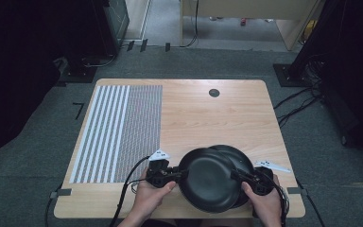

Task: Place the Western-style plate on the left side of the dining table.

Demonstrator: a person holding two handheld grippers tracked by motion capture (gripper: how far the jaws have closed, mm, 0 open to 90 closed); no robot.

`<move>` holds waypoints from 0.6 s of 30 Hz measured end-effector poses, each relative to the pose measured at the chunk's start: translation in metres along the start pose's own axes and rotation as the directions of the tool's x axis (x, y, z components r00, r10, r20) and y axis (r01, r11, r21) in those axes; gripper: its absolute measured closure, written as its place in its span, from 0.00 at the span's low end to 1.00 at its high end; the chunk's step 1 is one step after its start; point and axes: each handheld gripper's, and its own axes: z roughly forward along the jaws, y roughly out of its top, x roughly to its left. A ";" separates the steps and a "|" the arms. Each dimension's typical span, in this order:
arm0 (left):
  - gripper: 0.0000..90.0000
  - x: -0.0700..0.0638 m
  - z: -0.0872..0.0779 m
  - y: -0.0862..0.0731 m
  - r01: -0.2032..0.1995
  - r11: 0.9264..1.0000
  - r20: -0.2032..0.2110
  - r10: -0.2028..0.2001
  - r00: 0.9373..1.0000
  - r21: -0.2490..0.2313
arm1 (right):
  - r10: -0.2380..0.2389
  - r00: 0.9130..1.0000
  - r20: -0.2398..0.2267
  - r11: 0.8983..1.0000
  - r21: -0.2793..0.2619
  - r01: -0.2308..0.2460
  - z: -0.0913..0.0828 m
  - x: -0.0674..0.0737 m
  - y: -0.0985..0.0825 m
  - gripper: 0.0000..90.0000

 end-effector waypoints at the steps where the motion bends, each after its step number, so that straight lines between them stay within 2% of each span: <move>1: 0.73 0.000 0.000 0.000 -0.002 1.000 0.000 0.002 1.000 -0.002 | 0.003 1.000 -0.001 1.000 -0.001 -0.003 0.000 0.000 0.000 0.80; 6: 0.73 0.001 0.000 -0.001 -0.010 1.000 -0.003 0.010 1.000 -0.006 | 0.026 1.000 -0.016 1.000 -0.012 -0.026 -0.001 -0.001 0.000 0.81; 15: 0.75 0.003 0.000 -0.001 -0.012 1.000 -0.008 0.012 1.000 -0.019 | 0.030 0.999 -0.028 0.999 -0.013 -0.030 0.000 -0.001 0.000 0.78; 18: 0.75 0.003 0.000 -0.001 -0.011 1.000 -0.006 0.011 1.000 -0.019 | 0.072 0.996 -0.050 0.997 -0.017 -0.073 0.000 -0.004 0.000 0.82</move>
